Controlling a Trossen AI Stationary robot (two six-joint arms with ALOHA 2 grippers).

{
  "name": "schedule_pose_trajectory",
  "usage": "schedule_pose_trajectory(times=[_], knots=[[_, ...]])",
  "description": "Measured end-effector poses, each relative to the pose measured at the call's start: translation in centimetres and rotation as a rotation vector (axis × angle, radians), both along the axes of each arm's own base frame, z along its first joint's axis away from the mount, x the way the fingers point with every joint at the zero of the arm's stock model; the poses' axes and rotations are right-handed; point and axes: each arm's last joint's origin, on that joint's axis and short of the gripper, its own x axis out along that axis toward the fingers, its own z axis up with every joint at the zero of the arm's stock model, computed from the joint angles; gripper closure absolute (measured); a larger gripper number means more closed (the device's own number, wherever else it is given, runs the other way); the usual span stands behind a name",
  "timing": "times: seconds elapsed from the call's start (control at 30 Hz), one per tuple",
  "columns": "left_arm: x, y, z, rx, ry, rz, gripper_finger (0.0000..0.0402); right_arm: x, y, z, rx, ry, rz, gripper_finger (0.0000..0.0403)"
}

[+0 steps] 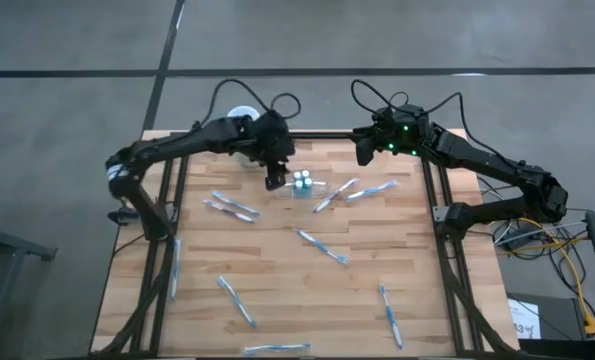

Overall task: Pick & Place toothbrushing station
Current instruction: Put the violet toothbrush into the left of the transparent organizer

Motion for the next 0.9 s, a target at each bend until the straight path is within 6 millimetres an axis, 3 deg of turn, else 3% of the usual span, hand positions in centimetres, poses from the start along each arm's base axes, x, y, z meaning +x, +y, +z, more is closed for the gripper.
schedule_pose_trajectory(times=[0.23,0.53,0.7,0.9], knots=[[0.1,-2.1,1.6,0.109,-0.125,-0.001,0.0231,0.0,0.0,0.0,0.000,0.000,0.000,0.0275],[0.8,-4.0,-1.5,0.121,-0.223,-0.014,0.0206,0.0,0.0,0.0,0.000,0.000,0.000,0.0275],[-0.1,-5.0,-1.7,0.097,-0.239,0.006,0.0205,0.0,0.0,0.0,0.000,0.000,0.000,0.0275],[-2.5,-5.6,-2.3,0.066,-0.195,0.076,0.0206,0.0,0.0,0.0,0.000,0.000,0.000,0.0275]])
